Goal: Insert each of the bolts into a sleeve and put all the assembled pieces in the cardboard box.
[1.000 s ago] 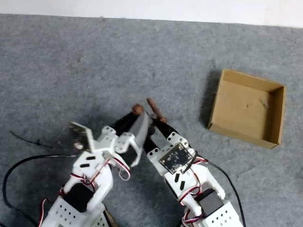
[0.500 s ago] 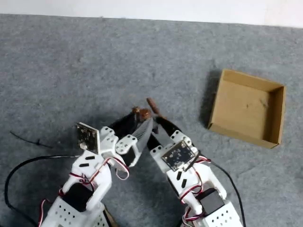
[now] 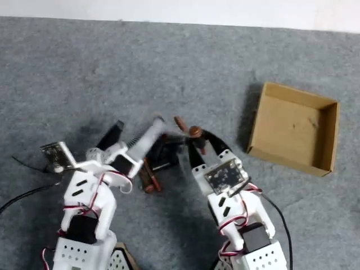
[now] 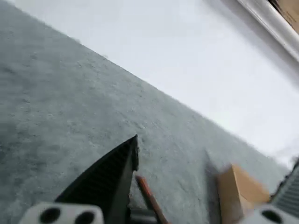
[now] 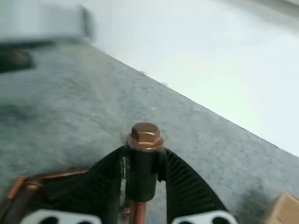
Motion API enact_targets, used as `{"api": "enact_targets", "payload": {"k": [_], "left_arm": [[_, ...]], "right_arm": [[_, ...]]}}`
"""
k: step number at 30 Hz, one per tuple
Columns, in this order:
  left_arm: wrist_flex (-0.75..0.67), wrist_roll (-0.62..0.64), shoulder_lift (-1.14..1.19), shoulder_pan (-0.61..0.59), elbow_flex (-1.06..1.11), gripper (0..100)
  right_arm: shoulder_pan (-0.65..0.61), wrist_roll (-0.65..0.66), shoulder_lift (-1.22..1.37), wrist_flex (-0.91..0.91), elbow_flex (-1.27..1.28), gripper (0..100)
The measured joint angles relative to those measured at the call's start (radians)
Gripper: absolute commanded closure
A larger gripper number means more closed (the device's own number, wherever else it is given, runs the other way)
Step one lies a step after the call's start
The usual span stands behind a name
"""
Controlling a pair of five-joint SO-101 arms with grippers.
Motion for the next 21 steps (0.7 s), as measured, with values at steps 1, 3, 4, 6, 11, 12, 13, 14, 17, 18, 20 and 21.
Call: {"api": "enact_targets", "payload": {"k": [1, 3, 4, 6, 11, 12, 13, 14, 17, 18, 20, 21], "left_arm": [[0.0, 0.003, 0.0, -0.003, 0.0, 55], [0.0, 0.008, 0.0, -0.006, 0.0, 55], [0.0, 0.009, 0.0, -0.014, 0.0, 55], [0.0, 0.011, 0.0, -0.018, 0.0, 55], [0.0, -0.005, 0.0, -0.018, 0.005, 55], [0.0, -0.017, 0.0, -0.018, 0.005, 55], [0.0, -0.026, 0.0, -0.018, 0.006, 55], [0.0, -0.031, 0.0, -0.018, 0.009, 55], [0.0, -0.037, 0.0, -0.018, 0.009, 55], [0.0, -0.037, 0.0, -0.018, 0.009, 55], [0.0, -0.037, 0.0, -0.018, 0.009, 55], [0.0, -0.037, 0.0, -0.018, 0.009, 55]], "right_arm": [[0.023, 0.0, 0.0, 0.0, 0.0, 99.3], [0.083, 0.0, 0.0, 0.0, 0.0, 99.3], [0.123, 0.0, 0.0, 0.0, 0.0, 99.3], [0.203, -0.021, 0.0, 0.0, 0.0, 99.3], [0.37, -0.127, 0.0, 0.0, 0.0, 99.3], [0.394, -0.127, 0.0, 0.0, 0.0, 99.3], [0.408, -0.129, 0.0, 0.0, 0.0, 99.3], [0.413, -0.129, 0.0, 0.0, 0.0, 99.3], [0.413, -0.129, 0.002, 0.0, -0.012, 99.3], [0.417, -0.129, 0.014, 0.0, -0.023, 99.3], [0.442, -0.129, 0.071, 0.0, -0.06, 99.3], [0.456, -0.129, 0.114, -0.008, -0.084, 99.3]]}}
